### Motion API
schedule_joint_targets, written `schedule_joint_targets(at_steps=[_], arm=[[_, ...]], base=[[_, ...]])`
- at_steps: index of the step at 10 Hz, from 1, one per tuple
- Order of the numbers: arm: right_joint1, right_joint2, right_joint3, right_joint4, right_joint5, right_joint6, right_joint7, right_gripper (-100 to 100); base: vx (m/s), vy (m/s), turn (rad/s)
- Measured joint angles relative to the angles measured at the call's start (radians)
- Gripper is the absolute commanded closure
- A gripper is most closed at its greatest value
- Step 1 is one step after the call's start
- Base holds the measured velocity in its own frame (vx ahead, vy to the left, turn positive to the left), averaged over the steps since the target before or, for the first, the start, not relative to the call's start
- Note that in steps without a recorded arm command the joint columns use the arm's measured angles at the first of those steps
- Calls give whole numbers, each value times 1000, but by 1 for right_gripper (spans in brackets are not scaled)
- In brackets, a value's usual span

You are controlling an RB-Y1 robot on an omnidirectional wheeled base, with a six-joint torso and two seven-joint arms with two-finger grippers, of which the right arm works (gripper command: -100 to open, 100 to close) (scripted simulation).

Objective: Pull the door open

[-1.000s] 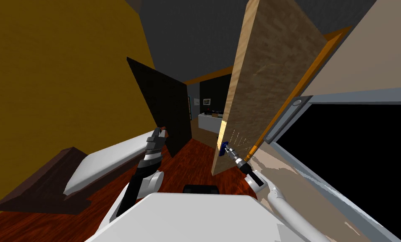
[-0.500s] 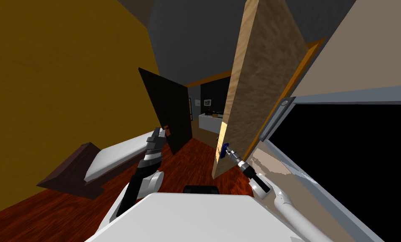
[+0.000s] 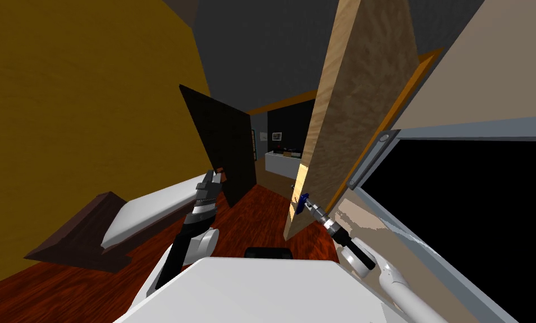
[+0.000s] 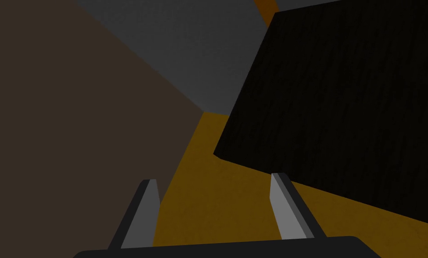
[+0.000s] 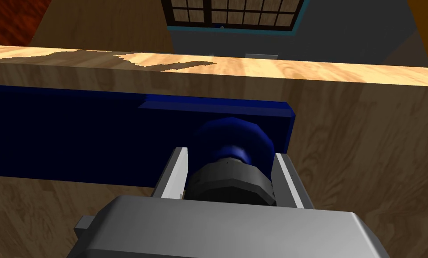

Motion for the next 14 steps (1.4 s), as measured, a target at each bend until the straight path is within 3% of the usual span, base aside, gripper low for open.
schedule_joint_targets(at_steps=[9, 11, 14], arm=[[45, -56, -1, 113, 27, -238, -30, 100], [72, -80, -4, 119, 34, -286, -42, 100], [95, -98, -6, 146, 40, -357, -50, 100]], base=[[24, 9, -30], [34, 5, -39], [21, -1, -29]])
